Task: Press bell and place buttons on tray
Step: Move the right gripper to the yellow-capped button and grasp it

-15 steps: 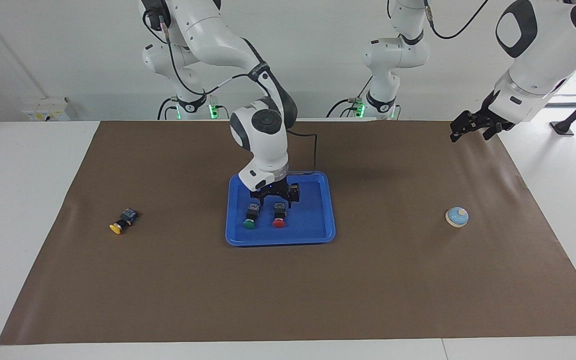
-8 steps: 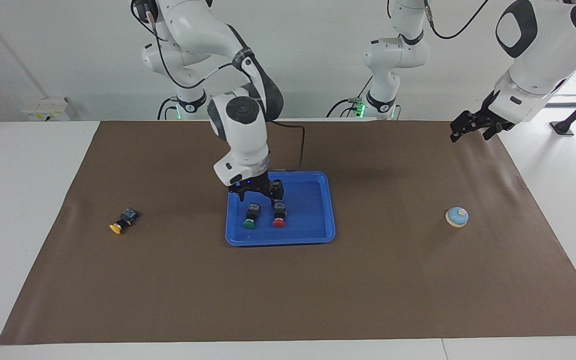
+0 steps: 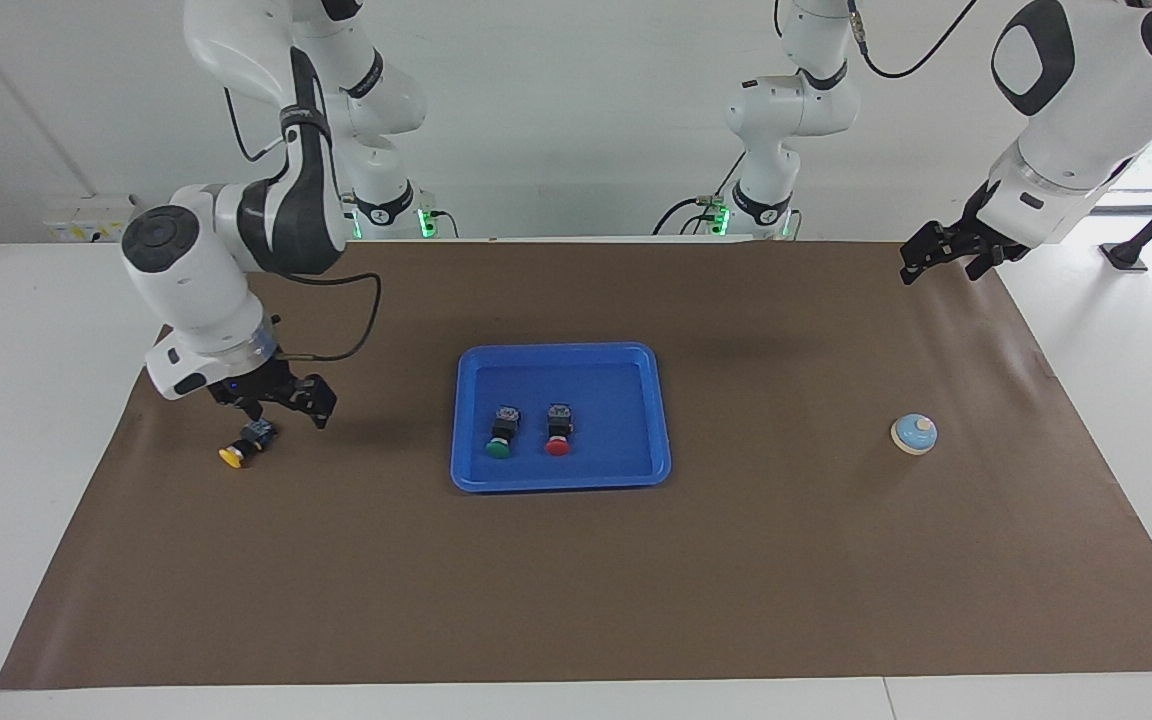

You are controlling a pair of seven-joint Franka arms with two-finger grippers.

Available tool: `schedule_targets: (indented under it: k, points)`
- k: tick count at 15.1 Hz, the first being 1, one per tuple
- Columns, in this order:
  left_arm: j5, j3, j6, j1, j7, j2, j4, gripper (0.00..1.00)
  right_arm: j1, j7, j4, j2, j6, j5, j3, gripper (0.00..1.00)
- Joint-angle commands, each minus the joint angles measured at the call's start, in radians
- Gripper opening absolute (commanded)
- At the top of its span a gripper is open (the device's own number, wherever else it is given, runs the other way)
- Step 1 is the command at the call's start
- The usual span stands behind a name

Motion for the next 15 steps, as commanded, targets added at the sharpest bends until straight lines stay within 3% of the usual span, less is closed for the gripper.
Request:
schedule_targets:
  k: [1,3,5,8,10,15]
  points:
    - [0.000,-0.007,-0.018,0.012,-0.006,0.002,0.010,1.00,-0.065,-0.003,-0.027,-0.027,0.008,0.000,0.017,1.00]
    - [0.000,-0.007,-0.018,0.012,-0.006,0.002,0.008,1.00,-0.086,-0.006,-0.036,-0.038,-0.038,0.005,0.017,1.00]
    - [0.000,-0.007,-0.018,0.012,-0.006,0.002,0.010,1.00,-0.086,0.017,-0.088,-0.052,-0.010,0.005,0.015,1.00]
    - [0.000,-0.006,-0.018,0.012,-0.006,0.002,0.010,1.00,-0.086,0.276,-0.223,-0.078,0.234,0.005,0.015,0.96]
    - [0.000,-0.007,-0.018,0.012,-0.006,0.002,0.010,1.00,-0.074,0.336,-0.286,-0.078,0.323,0.005,0.017,0.96]
    - [0.000,-0.007,-0.018,0.012,-0.006,0.002,0.008,1.00,-0.079,0.353,-0.291,-0.004,0.399,0.005,0.017,0.97]
